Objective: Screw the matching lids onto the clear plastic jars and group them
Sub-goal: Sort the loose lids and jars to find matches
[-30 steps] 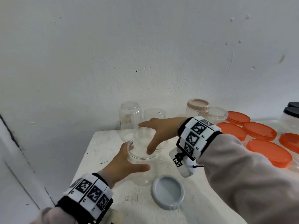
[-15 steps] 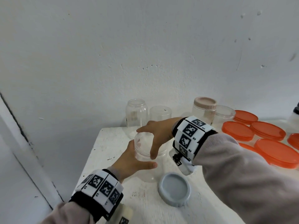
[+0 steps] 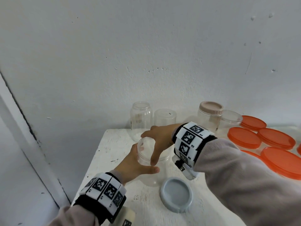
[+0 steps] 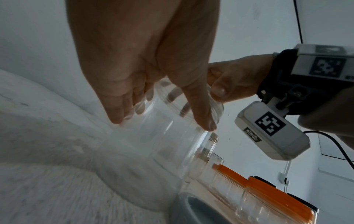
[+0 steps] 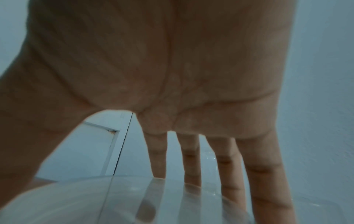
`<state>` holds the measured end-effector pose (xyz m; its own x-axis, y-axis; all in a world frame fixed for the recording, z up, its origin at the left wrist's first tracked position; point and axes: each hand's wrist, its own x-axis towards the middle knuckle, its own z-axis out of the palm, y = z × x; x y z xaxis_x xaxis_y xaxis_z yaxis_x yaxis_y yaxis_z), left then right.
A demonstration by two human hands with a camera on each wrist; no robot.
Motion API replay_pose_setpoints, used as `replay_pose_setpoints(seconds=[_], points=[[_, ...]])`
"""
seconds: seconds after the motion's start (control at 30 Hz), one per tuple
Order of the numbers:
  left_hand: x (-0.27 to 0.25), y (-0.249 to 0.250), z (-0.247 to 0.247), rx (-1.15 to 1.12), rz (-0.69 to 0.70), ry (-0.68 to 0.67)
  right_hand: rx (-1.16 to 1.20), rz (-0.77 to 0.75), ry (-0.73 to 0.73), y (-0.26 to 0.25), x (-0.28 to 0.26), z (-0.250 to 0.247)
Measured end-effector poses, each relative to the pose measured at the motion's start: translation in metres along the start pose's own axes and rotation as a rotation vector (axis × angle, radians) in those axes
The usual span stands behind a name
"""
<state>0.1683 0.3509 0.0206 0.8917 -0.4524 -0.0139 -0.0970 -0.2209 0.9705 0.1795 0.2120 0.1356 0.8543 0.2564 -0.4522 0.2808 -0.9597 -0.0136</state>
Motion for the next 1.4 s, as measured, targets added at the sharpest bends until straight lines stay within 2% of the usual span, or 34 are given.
replay_pose_setpoints(seconds=[0.17, 0.23, 0.47, 0.73, 1.0, 1.2, 1.3, 1.4], points=[[0.001, -0.004, -0.002, 0.018, -0.064, 0.038, 0.007, 0.053, 0.051, 0.000, 0.003, 0.006], [0.002, -0.006, -0.003, 0.025, -0.050, 0.021, 0.010, 0.072, 0.037, 0.002, 0.004, 0.006], [0.003, -0.008, -0.003, -0.020, -0.051, 0.017, 0.051, -0.023, -0.060, 0.006, -0.001, -0.007], [0.004, -0.010, -0.003, 0.002, -0.062, 0.028, -0.013, 0.036, 0.036, 0.004, 0.002, 0.001], [0.004, -0.011, -0.002, -0.011, -0.048, 0.023, 0.047, -0.035, -0.048, 0.006, 0.001, -0.006], [0.005, -0.014, -0.003, -0.005, -0.074, 0.038, -0.037, 0.026, 0.027, 0.007, 0.001, -0.003], [0.005, -0.015, -0.003, -0.003, -0.085, 0.045, -0.045, 0.034, 0.005, 0.009, 0.003, -0.004], [0.005, -0.014, -0.003, -0.008, -0.086, 0.044, -0.013, -0.019, -0.022, 0.007, 0.002, -0.005]])
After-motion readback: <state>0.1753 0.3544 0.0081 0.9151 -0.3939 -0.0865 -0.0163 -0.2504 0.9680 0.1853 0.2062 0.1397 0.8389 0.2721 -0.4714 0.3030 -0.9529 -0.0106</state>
